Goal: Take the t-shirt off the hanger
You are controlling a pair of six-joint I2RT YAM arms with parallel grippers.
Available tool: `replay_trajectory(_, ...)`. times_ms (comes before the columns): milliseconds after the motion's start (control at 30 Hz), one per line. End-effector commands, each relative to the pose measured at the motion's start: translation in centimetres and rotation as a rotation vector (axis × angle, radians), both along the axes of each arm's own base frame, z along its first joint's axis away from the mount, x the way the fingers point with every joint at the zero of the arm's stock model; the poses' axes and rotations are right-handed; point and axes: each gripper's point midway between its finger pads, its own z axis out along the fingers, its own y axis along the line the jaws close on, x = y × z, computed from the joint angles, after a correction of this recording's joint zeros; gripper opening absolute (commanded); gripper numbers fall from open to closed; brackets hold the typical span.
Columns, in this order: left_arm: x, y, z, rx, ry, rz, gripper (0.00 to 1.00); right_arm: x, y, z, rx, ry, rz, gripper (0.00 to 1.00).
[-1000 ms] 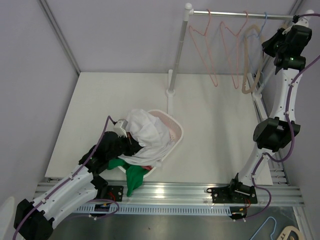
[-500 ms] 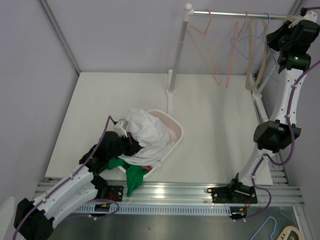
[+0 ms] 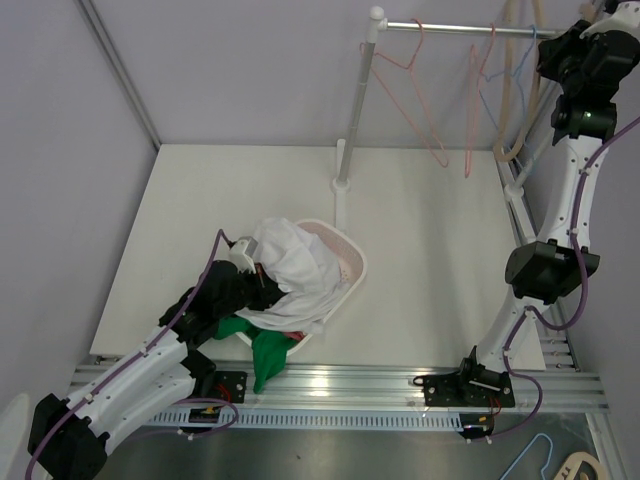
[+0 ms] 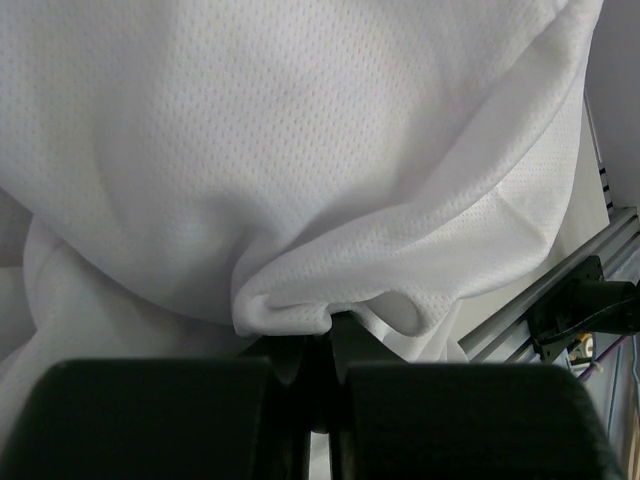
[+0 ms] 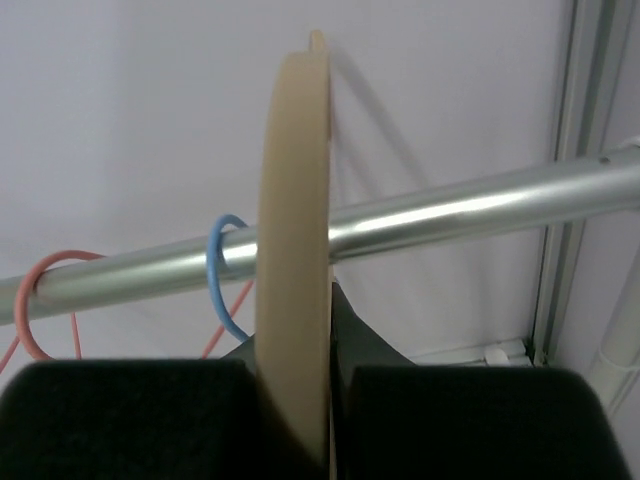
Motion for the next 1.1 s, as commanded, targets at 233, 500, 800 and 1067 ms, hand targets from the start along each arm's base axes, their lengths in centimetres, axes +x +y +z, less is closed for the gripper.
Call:
replay_trajectory(233, 1.1, -0.1, 2.0, 0.006, -0.068, 0.004, 0.02, 3.5, 0.1, 2.0, -0.085, -0.151, -0.003, 0.00)
replay_trajectory(500, 1.4, -0.4, 1.9, 0.010, -0.069, 0.001, 0.02, 5.0, -0.7, 0.2, -0.085, -0.139, -0.030, 0.00)
replay_trajectory(800, 1.6, -0.7, 1.6, 0.008, -0.059, -0.009, 0.02, 4.1, -1.8, -2.2, -0.029, -0.029, -0.036, 0.00)
replay_trajectory(1067, 1.5, -0.9, 1.2, 0.007, -0.052, -0.021, 0.01, -0.2, -1.8, -2.1, -0.021, 0.092, -0.056, 0.00)
